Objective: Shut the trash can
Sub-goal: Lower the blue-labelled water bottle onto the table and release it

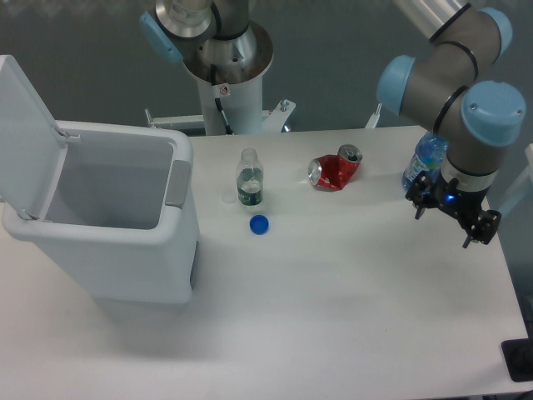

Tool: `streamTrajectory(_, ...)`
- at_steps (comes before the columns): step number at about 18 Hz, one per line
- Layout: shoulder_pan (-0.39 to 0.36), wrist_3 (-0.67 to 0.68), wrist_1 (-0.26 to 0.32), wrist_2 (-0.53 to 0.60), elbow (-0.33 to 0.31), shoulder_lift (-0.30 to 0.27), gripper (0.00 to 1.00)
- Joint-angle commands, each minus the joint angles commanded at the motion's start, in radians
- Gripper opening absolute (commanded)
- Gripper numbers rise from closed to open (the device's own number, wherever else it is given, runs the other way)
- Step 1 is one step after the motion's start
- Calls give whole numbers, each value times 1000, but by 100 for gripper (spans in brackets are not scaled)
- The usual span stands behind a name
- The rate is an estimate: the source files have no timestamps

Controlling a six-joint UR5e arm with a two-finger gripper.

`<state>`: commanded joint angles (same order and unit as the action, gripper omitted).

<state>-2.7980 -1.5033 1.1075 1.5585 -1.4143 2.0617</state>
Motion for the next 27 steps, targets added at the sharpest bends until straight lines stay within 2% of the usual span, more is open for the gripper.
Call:
streamTrajectory(5, 14, 9, -6, -11, -12, -8, 100)
streamTrajectory(7, 49, 99, -9, -15, -15, -15, 100)
streamTrajectory(10, 90, 161, -26, -18, -17, -49, 100)
streamTrajectory(13, 104, 175, -41, -17, -54, -98, 100)
streamTrajectory(17, 129, 348, -46, -29, -74, -141, 100)
streamTrajectory(19, 135, 379, -72, -90, -75, -149, 100)
streamTrajectory(24, 176, 529, -80, -133, -84, -234, 100)
streamTrajectory(25, 187, 549, -80, -138, -87, -254, 95)
streamTrajectory(27, 222, 600, -77, -149, -110, -313, 74)
